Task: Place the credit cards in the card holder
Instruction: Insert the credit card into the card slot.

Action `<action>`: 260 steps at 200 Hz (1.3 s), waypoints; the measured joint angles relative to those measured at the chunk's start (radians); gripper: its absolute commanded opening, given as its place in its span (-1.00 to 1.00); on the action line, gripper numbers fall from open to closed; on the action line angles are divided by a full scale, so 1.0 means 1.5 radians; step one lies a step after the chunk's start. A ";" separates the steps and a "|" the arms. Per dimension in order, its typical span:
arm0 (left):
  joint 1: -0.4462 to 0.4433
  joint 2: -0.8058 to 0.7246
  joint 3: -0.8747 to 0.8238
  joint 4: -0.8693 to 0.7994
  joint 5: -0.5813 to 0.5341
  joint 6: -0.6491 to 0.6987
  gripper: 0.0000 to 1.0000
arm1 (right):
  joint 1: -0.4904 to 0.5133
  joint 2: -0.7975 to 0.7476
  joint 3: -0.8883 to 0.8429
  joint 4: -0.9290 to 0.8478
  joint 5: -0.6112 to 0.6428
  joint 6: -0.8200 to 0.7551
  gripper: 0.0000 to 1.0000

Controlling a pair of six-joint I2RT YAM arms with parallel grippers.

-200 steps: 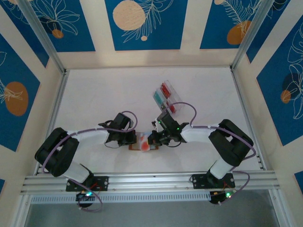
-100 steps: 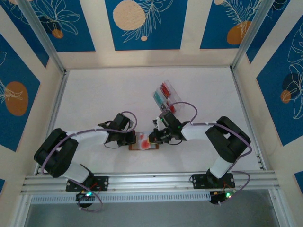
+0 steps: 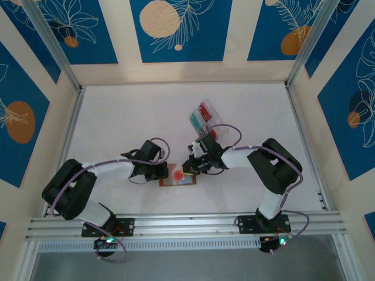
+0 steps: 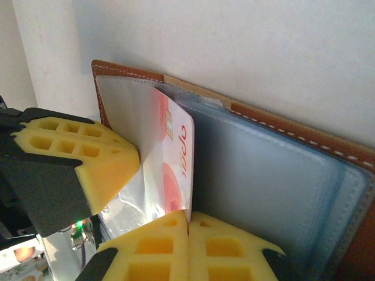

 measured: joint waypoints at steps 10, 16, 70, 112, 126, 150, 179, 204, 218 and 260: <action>0.001 -0.001 0.000 -0.002 -0.001 0.001 -0.98 | -0.003 0.005 0.000 0.008 -0.009 0.008 -1.00; 0.001 -0.002 0.000 -0.003 -0.002 0.003 -0.98 | -0.003 0.007 0.000 0.013 -0.013 0.011 -1.00; 0.002 -0.010 -0.003 -0.012 -0.016 0.004 -0.98 | -0.009 0.026 0.000 0.048 -0.043 0.041 -1.00; 0.005 -0.019 -0.010 -0.012 -0.022 0.005 -0.99 | -0.018 0.038 0.003 0.062 -0.068 0.058 -1.00; 0.005 -0.021 -0.012 -0.011 -0.022 0.005 -0.99 | -0.021 0.042 0.006 0.061 -0.075 0.067 -1.00; 0.005 -0.022 -0.013 -0.009 -0.023 0.005 -0.99 | -0.022 0.049 0.014 0.057 -0.080 0.078 -1.00; 0.005 -0.022 -0.014 -0.009 -0.024 0.005 -0.98 | -0.012 0.060 0.033 0.038 -0.077 0.083 -1.00; 0.005 -0.022 -0.015 -0.007 -0.024 0.004 -0.98 | -0.001 0.061 0.040 0.028 -0.066 0.086 -1.00; 0.005 -0.022 -0.015 -0.007 -0.024 0.004 -0.98 | 0.006 0.061 0.044 0.020 -0.057 0.085 -1.00; 0.015 -0.023 -0.014 -0.012 -0.009 -0.001 -0.91 | 0.027 0.060 0.068 -0.025 -0.021 0.066 -1.00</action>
